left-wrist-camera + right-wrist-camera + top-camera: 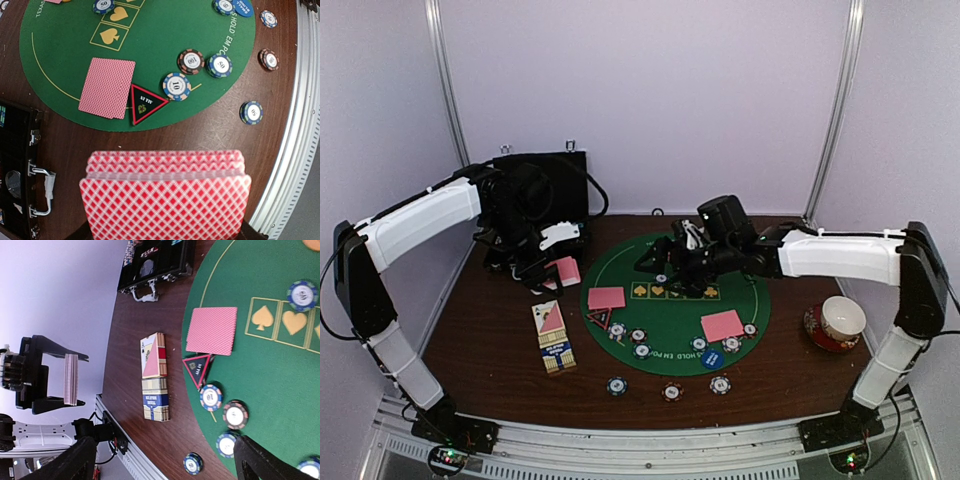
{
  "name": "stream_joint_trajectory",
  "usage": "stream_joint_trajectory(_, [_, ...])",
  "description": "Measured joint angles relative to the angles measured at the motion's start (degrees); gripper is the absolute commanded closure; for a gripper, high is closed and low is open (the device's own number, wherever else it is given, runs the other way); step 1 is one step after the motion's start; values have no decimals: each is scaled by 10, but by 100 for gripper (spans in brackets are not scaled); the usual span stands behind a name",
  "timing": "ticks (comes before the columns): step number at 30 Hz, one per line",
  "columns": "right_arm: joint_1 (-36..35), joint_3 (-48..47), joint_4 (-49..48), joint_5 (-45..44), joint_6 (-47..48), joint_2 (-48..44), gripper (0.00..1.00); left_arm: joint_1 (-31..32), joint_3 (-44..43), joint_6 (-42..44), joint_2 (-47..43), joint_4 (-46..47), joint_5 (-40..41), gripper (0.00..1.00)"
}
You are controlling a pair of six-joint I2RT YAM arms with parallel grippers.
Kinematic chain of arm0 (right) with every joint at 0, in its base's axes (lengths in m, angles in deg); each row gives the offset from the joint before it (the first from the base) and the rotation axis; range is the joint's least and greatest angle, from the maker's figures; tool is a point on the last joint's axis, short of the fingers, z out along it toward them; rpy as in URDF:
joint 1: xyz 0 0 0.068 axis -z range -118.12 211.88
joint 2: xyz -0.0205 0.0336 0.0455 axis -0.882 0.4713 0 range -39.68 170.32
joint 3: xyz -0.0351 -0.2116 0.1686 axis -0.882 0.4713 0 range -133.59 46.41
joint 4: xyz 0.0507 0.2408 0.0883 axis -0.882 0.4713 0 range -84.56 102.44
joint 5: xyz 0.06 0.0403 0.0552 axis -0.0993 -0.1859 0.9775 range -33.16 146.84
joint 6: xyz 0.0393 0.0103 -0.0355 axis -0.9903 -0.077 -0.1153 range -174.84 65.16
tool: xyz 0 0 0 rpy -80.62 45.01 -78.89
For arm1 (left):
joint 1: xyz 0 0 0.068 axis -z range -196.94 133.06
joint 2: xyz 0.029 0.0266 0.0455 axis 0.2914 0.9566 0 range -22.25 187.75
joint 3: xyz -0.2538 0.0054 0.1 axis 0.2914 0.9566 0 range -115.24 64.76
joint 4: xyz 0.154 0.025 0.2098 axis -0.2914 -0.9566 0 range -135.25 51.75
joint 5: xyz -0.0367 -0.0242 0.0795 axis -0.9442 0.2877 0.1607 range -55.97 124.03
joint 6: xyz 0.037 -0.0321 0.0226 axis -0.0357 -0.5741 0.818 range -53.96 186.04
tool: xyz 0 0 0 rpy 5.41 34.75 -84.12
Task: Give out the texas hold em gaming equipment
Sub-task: Pick up the poker card from the face-down deck piles.
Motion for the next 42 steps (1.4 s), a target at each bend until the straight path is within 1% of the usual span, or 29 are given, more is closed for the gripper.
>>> stream_joint_trajectory(5, [-32, -75, -34, 36, -9, 110, 1, 0, 0, 0, 0, 0, -3, 90])
stream_joint_trajectory(11, [-59, -152, -42, 81, 1, 156, 6, 0, 0, 0, 0, 0, -5, 90])
stream_joint_trajectory(17, [-66, -208, -73, 133, -2, 192, 12, 0, 0, 0, 0, 0, -7, 90])
stream_joint_trajectory(20, [-66, -218, -90, 152, -9, 214, 16, 0, 0, 0, 0, 0, -7, 90])
stream_joint_trajectory(24, [-66, -233, -112, 174, -27, 246, 19, 0, 0, -1, 0, 0, -10, 90])
stream_joint_trajectory(34, [-67, -254, -180, 204, -72, 285, 20, -1, -2, -4, 0, -1, -14, 90])
stream_joint_trajectory(42, [-67, -255, -196, 211, -87, 287, 20, -1, -5, -3, 0, -3, -16, 90])
